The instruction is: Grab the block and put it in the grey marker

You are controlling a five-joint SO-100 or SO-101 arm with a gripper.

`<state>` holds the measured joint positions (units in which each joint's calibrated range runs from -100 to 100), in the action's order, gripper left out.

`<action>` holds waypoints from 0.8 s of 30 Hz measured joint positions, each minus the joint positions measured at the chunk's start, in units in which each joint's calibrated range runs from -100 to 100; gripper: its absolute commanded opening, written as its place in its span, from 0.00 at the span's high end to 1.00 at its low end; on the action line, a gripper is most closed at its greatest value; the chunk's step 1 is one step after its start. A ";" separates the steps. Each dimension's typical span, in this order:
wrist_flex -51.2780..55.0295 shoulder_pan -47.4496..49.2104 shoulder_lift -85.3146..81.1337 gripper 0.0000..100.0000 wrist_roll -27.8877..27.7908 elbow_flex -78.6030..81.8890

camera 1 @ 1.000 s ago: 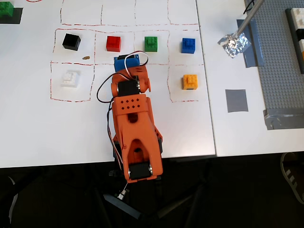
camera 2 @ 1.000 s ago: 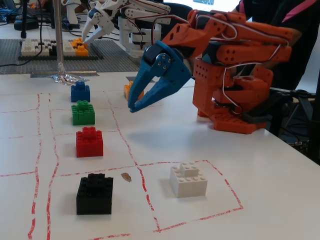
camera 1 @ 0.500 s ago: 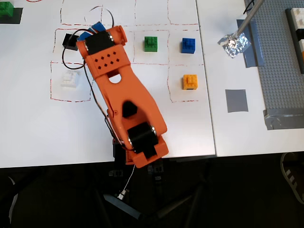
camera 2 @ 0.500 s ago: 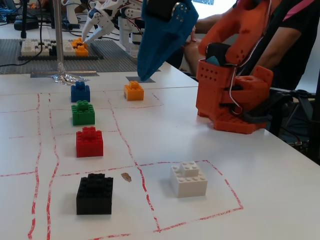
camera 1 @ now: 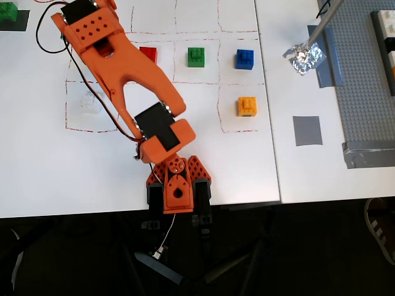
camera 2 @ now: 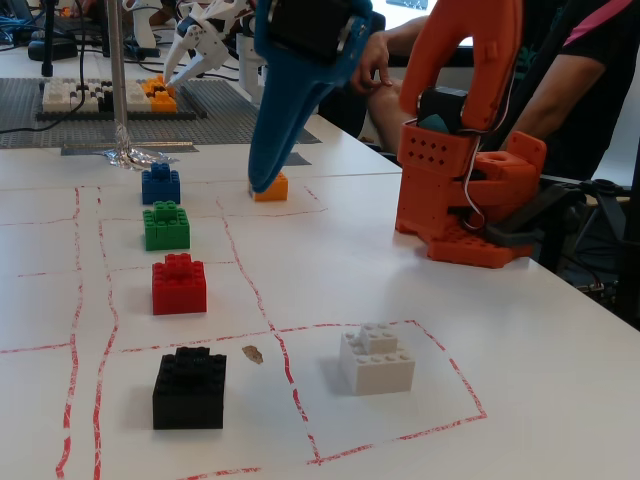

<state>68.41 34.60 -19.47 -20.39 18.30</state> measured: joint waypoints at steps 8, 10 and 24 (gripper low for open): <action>-0.72 0.00 10.49 0.95 -3.32 -9.56; -1.05 0.00 13.06 0.90 -4.05 -10.64; -3.54 0.10 22.43 0.66 -8.45 -14.61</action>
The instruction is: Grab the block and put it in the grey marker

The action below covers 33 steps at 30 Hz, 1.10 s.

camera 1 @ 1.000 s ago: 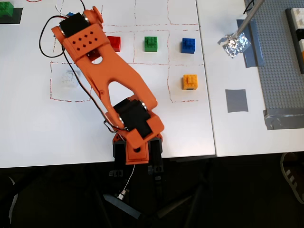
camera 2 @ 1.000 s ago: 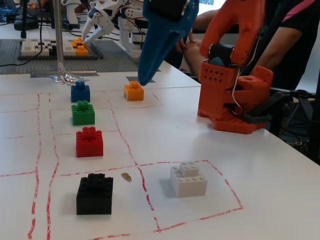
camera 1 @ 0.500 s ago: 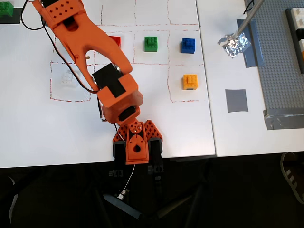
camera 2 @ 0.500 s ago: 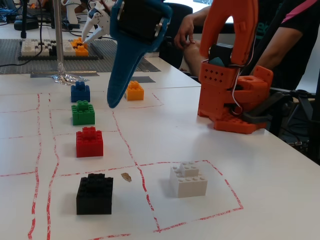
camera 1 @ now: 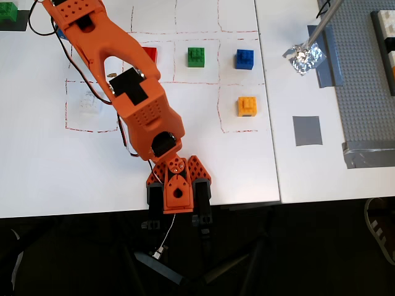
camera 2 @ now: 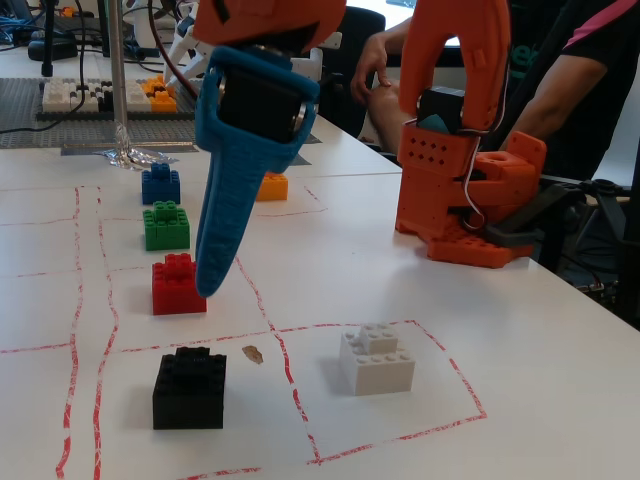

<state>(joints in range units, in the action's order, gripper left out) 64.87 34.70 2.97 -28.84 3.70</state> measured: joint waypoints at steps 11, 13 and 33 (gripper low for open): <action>-2.01 0.00 7.65 0.64 0.15 0.00; -2.33 0.00 9.20 0.64 0.05 0.00; -5.79 0.00 17.19 0.68 -0.54 -2.89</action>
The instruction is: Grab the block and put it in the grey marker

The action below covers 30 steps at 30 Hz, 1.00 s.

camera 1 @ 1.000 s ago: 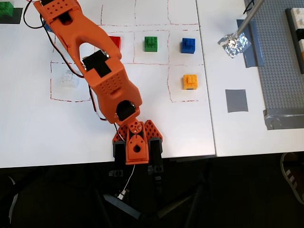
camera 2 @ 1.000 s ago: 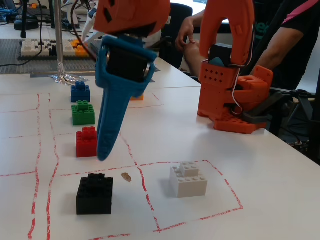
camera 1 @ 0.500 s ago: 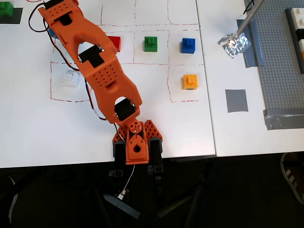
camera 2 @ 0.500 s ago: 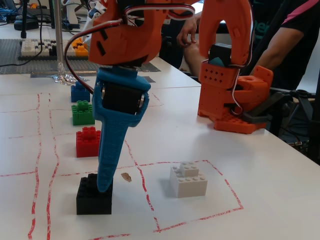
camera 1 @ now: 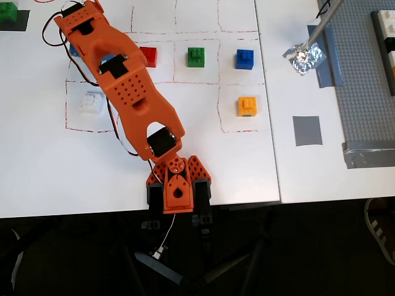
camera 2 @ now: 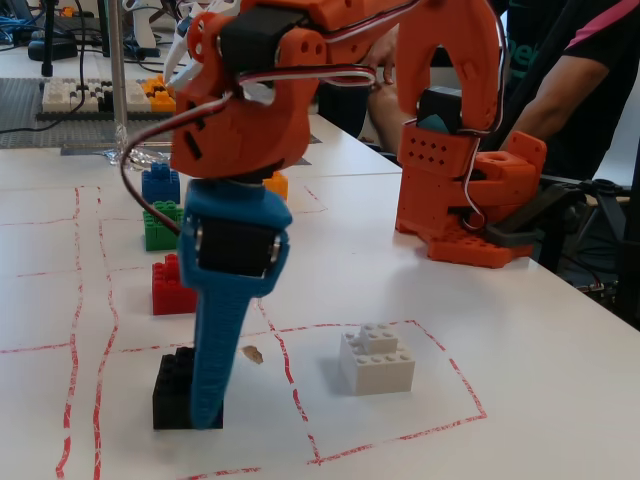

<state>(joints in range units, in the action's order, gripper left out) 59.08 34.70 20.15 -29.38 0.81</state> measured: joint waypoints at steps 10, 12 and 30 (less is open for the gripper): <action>-1.85 0.00 2.75 0.87 -1.07 -2.25; -1.93 0.00 2.75 0.92 -1.76 -2.25; 18.09 0.00 -9.37 1.00 5.57 -12.80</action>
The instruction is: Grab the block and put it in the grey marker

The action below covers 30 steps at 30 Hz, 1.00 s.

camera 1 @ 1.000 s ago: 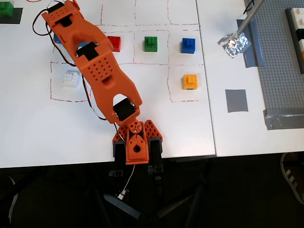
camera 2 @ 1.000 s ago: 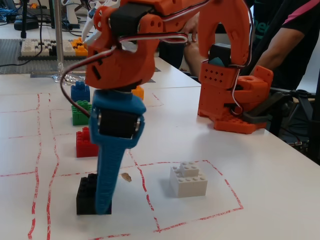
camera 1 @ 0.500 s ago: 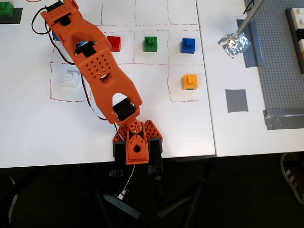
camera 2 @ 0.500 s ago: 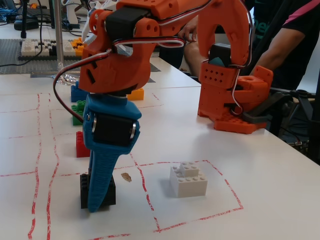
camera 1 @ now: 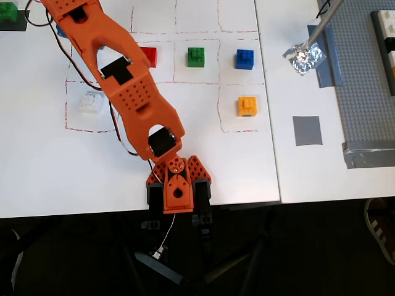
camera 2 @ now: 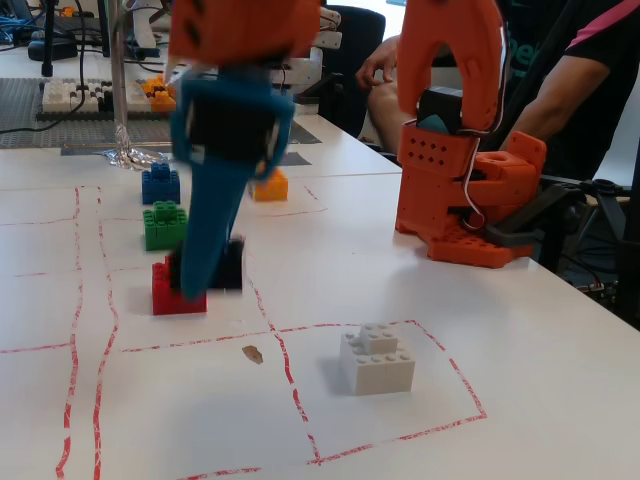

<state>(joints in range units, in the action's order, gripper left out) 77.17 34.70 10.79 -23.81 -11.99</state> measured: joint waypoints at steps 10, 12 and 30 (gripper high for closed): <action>18.81 -13.76 -24.92 1.00 8.99 10.28; 18.81 -20.54 -31.20 1.00 9.08 16.41; 16.40 -88.63 -46.50 1.00 -10.01 36.61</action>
<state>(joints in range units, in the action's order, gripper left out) 93.57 -53.94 -35.71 -33.82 24.62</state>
